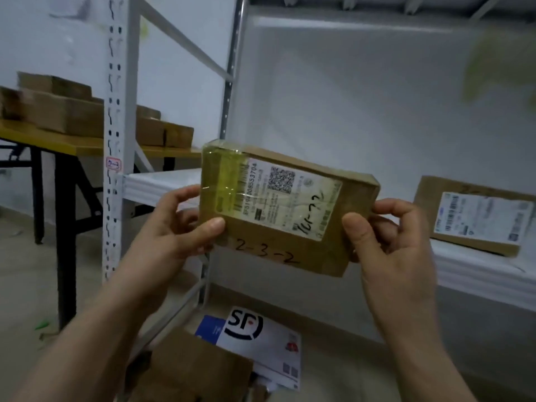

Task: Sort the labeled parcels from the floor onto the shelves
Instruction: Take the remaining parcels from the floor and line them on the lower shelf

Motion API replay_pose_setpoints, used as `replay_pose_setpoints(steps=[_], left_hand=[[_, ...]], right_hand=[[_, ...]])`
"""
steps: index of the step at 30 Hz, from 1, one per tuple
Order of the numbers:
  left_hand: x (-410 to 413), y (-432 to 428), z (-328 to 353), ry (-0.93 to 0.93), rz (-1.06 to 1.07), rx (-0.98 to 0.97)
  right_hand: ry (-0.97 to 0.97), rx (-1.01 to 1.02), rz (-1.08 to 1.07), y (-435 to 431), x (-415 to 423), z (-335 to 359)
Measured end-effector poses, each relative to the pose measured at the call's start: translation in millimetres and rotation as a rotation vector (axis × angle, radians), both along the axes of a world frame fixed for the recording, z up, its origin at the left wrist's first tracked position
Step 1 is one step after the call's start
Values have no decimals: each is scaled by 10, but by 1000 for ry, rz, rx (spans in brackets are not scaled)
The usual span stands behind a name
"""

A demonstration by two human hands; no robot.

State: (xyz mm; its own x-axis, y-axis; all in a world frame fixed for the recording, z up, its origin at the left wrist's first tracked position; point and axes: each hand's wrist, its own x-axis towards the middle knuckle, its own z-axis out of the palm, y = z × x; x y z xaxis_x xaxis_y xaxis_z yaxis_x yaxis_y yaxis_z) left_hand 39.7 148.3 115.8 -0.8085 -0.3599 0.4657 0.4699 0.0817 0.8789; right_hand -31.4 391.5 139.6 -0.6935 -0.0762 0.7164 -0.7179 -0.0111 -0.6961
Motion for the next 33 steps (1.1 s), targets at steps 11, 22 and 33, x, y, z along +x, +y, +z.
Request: replay_pose_setpoints(steps=[11, 22, 33], left_hand=[[-1455, 314, 726, -309, 277, -428], [-1750, 645, 756, -530, 418, -687], [-1606, 708, 755, -452, 491, -504]], right_hand=[[-127, 332, -281, 91, -1080, 757], [-306, 525, -280, 190, -1343, 575], [-314, 594, -280, 130, -1346, 555]])
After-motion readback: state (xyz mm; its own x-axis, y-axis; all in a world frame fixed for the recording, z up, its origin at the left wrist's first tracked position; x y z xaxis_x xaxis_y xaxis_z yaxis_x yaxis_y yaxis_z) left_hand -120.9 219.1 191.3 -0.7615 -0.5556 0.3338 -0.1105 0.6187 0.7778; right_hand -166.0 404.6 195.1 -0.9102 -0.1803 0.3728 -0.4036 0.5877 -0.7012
